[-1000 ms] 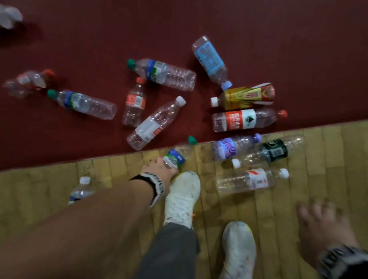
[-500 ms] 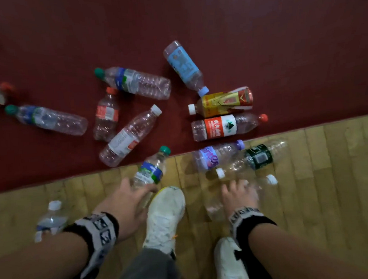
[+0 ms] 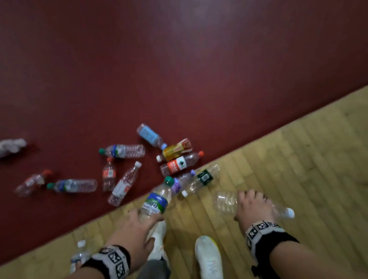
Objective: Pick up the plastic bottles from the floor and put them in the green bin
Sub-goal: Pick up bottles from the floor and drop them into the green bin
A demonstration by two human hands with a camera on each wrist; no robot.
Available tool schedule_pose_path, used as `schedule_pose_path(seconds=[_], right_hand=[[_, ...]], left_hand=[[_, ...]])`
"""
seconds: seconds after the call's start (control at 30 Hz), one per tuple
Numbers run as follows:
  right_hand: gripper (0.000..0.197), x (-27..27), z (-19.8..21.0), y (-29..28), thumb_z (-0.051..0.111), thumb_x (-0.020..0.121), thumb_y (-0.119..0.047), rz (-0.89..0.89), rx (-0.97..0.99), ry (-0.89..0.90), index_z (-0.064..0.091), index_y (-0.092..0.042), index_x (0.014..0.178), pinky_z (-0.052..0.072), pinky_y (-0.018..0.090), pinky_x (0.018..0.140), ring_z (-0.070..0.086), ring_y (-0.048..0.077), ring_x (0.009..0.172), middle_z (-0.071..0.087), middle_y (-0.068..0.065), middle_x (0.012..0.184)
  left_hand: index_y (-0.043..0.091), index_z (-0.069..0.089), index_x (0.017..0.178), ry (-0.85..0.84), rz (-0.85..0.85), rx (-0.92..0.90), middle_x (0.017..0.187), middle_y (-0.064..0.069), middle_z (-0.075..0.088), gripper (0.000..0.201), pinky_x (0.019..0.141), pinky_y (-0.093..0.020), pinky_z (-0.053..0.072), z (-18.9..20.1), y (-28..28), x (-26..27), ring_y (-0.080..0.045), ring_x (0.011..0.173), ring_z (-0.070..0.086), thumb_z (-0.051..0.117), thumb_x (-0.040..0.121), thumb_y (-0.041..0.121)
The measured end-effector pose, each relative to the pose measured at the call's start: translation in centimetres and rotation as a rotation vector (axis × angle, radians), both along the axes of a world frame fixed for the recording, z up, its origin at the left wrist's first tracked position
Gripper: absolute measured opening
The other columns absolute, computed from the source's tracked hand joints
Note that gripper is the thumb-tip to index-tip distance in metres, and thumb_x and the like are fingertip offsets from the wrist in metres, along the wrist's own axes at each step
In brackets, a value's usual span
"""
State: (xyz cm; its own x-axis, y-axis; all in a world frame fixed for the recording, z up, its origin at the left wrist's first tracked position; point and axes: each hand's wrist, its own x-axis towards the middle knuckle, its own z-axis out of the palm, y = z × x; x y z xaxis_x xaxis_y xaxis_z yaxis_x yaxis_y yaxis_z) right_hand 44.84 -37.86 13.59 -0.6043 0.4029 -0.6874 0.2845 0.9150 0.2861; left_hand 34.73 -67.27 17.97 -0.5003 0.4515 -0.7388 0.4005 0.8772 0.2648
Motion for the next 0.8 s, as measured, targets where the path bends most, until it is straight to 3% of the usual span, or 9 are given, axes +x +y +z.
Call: schedule_pose_path(seconds=[0.13,0.23,0.4,0.57,0.7,0.73,0.8], right_hand=[[0.049,1.0,15.0,2.0,0.043,0.101,-0.035,-0.074,0.029,0.146,0.029,-0.012,0.143,0.041,0.041,0.097,0.047,0.031,0.122,0.047,0.012,0.134],[0.055,3.9,25.2,2.0,0.052,0.096,-0.04,-0.153,0.095,0.213,0.032,-0.011,0.139,0.044,0.044,0.095,0.048,0.034,0.118,0.048,0.014,0.129],[0.056,13.1,38.0,0.4,0.056,0.095,-0.037,-0.32,0.2,0.342,0.033,-0.012,0.14,0.041,0.045,0.095,0.048,0.034,0.117,0.05,0.014,0.129],[0.053,29.6,44.7,-4.2,0.055,0.095,-0.036,-0.593,0.286,0.269,0.035,-0.014,0.139,0.041,0.045,0.095,0.048,0.035,0.12,0.049,0.014,0.132],[0.053,44.7,46.5,-7.2,0.052,0.096,-0.032,-0.847,0.307,0.267,0.035,-0.016,0.143,0.039,0.046,0.096,0.046,0.036,0.121,0.047,0.015,0.134],[0.047,49.5,46.9,-8.2,0.049,0.094,-0.027,-0.909,0.376,0.298,0.044,-0.012,0.138,0.041,0.05,0.094,0.05,0.04,0.115,0.05,0.019,0.128],[0.039,58.5,46.5,-10.0,0.039,0.078,-0.013,-1.069,0.501,0.396,0.069,-0.001,0.098,0.048,0.059,0.071,0.06,0.047,0.081,0.053,0.028,0.093]], left_hand=[[0.053,0.03,0.136,0.069,-0.035,0.098,0.141,-0.004,0.023,0.059,0.103,-0.032,0.042,14.1,5.1,1.0,-0.022,0.121,0.048,0.055,0.085,0.038],[0.054,0.026,0.137,0.101,-0.065,0.197,0.139,-0.006,0.024,0.065,0.099,-0.035,0.046,24.0,7.4,3.4,-0.026,0.118,0.049,0.056,0.08,0.042],[0.056,0.017,0.14,0.131,-0.235,0.368,0.146,-0.004,0.017,0.074,0.104,-0.034,0.043,35.2,9.0,10.7,-0.026,0.124,0.048,0.053,0.076,0.043],[0.052,-0.002,0.146,0.083,-0.581,0.46,0.145,-0.006,0.029,0.085,0.1,-0.033,0.043,41.0,9.1,22.0,-0.027,0.118,0.051,0.052,0.081,0.043],[0.045,-0.008,0.149,0.118,-0.936,0.443,0.148,-0.001,0.03,0.096,0.099,-0.039,0.044,42.8,11.9,31.1,-0.031,0.12,0.052,0.053,0.075,0.051],[0.044,-0.01,0.148,0.085,-1.024,0.426,0.151,0.0,0.027,0.098,0.102,-0.042,0.043,44.2,12.9,34.3,-0.03,0.125,0.049,0.054,0.075,0.052],[0.037,-0.01,0.152,0.087,-1.18,0.377,0.156,0.0,0.024,0.097,0.108,-0.045,0.037,45.4,14.2,40.8,-0.025,0.134,0.042,0.058,0.083,0.044]])
